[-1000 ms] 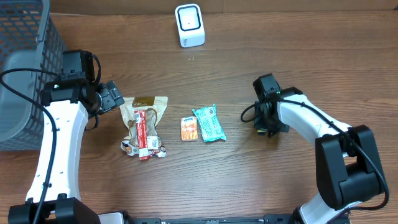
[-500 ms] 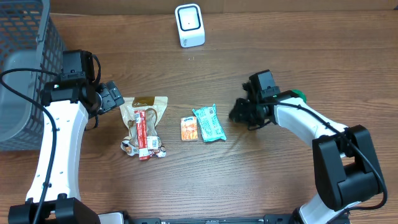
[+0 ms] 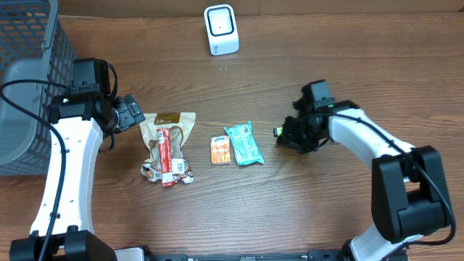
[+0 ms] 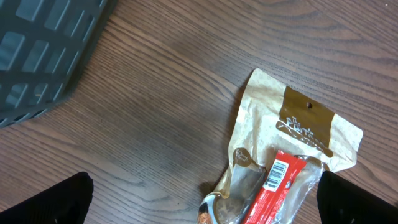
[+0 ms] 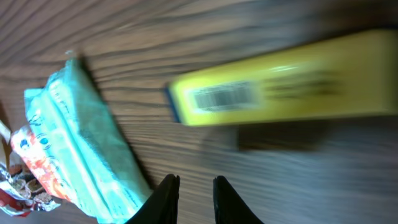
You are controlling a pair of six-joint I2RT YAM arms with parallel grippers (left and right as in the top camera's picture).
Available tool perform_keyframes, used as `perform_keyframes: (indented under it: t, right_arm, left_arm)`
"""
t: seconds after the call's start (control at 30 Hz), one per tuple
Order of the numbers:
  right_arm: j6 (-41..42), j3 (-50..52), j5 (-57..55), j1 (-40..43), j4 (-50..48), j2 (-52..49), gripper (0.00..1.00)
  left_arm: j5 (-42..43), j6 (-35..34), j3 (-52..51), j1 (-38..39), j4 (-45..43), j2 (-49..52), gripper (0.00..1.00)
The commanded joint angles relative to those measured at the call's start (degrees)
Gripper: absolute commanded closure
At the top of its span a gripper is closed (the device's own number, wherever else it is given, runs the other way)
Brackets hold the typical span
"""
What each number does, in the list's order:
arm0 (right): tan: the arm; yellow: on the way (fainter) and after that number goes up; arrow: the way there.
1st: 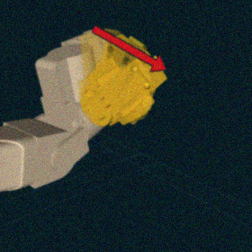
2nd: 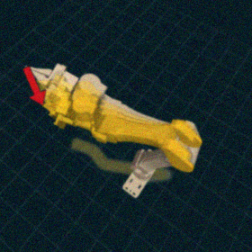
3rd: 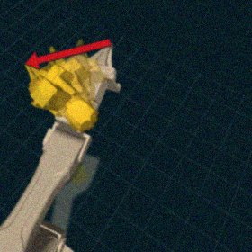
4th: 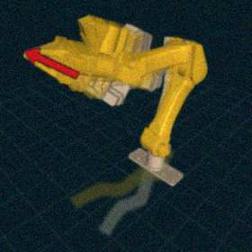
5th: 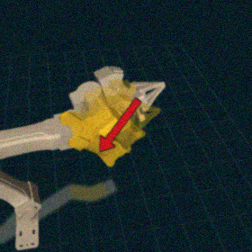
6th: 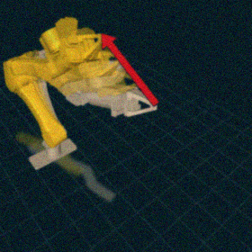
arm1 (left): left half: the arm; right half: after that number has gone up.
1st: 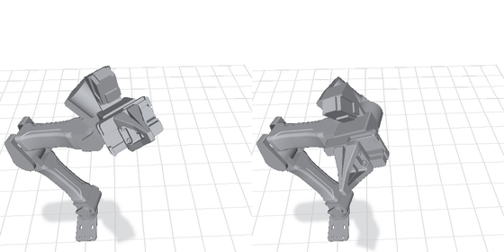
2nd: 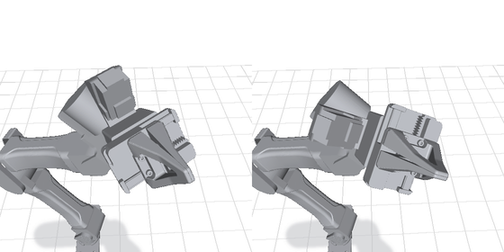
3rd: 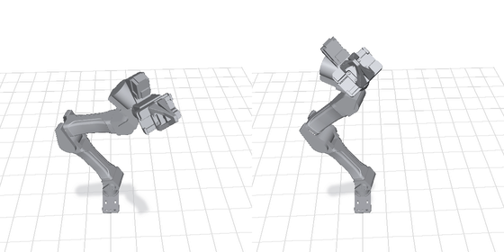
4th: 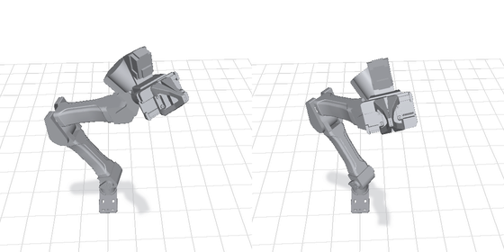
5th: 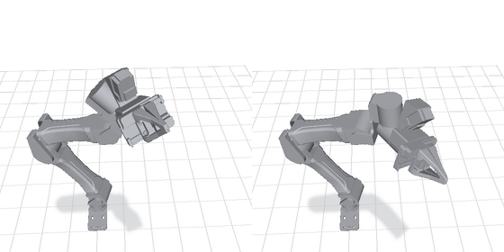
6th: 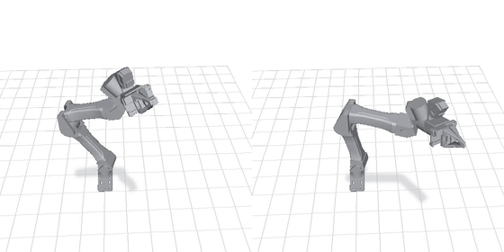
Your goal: Scan the item barcode
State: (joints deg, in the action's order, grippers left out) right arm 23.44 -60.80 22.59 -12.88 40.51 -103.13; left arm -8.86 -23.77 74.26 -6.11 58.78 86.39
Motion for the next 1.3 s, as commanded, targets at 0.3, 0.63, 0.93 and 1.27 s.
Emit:
perform_keyframes:
  t: [0.3,0.63,0.93,1.27]
  right_arm:
    - [-0.92,-0.07,-9.94,-2.23,-3.78,0.13,0.8]
    - [-0.72,2.36,-11.34,-6.03,-16.28,0.13,0.78]
    - [-0.98,-2.67,-11.45,-2.97,-19.67,0.15,0.7]
    - [-1.25,-3.43,-17.44,2.73,-10.29,0.13,0.69]
  left_arm:
    - [-0.57,0.22,-0.2,0.02,0.09,0.35,0.0]
    - [-0.57,0.22,-0.2,0.02,0.09,0.35,0.0]
    - [-0.57,0.22,-0.2,0.02,0.09,0.35,0.0]
    - [-0.57,0.22,-0.2,0.02,0.09,0.35,0.0]
